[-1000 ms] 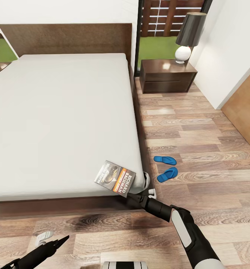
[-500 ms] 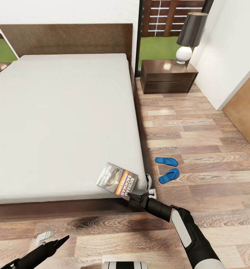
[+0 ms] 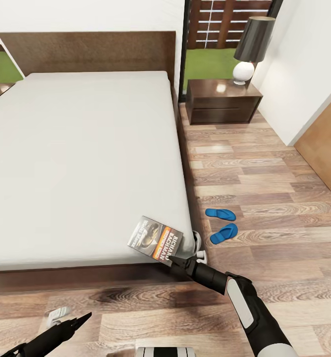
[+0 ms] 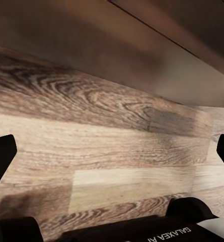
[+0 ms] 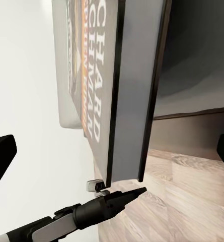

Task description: In the bedroom, move the book from the bed onto either nightstand, and place the two sandals side by side next to the bed.

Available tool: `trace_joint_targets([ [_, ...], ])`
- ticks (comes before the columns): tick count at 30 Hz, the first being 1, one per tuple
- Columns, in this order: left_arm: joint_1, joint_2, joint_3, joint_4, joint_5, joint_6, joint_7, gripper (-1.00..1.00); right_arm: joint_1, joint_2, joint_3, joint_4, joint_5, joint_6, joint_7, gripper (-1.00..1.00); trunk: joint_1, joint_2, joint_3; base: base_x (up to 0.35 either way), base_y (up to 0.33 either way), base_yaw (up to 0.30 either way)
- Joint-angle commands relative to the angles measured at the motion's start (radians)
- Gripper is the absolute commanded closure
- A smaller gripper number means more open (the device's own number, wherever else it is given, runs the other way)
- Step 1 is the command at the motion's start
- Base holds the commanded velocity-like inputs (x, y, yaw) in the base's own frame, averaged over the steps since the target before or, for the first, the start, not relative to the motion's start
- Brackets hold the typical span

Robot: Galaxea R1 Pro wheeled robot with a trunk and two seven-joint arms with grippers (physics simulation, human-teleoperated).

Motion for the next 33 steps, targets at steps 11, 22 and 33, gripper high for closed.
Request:
trace_joint_targets([
  [11,-0.001,0.000,0.007,0.000,-0.008,0.002,-0.004,-1.00,0.000,0.001,-0.003,0.000,-0.002,0.006,0.002,-1.00,0.000,0.000,-0.001,0.000,0.000,0.000],
  [22,-0.001,-0.006,0.009,0.000,-0.008,0.002,-0.004,-1.00,0.000,0.001,-0.003,0.000,-0.002,0.006,0.002,-1.00,0.000,0.000,-0.001,0.015,0.000,0.000],
  [33,-0.001,-0.006,0.008,0.000,-0.008,0.002,-0.004,-1.00,0.000,0.000,-0.003,-0.001,-0.002,0.006,0.003,-1.00,0.000,0.000,-0.001,0.023,0.000,0.000],
])
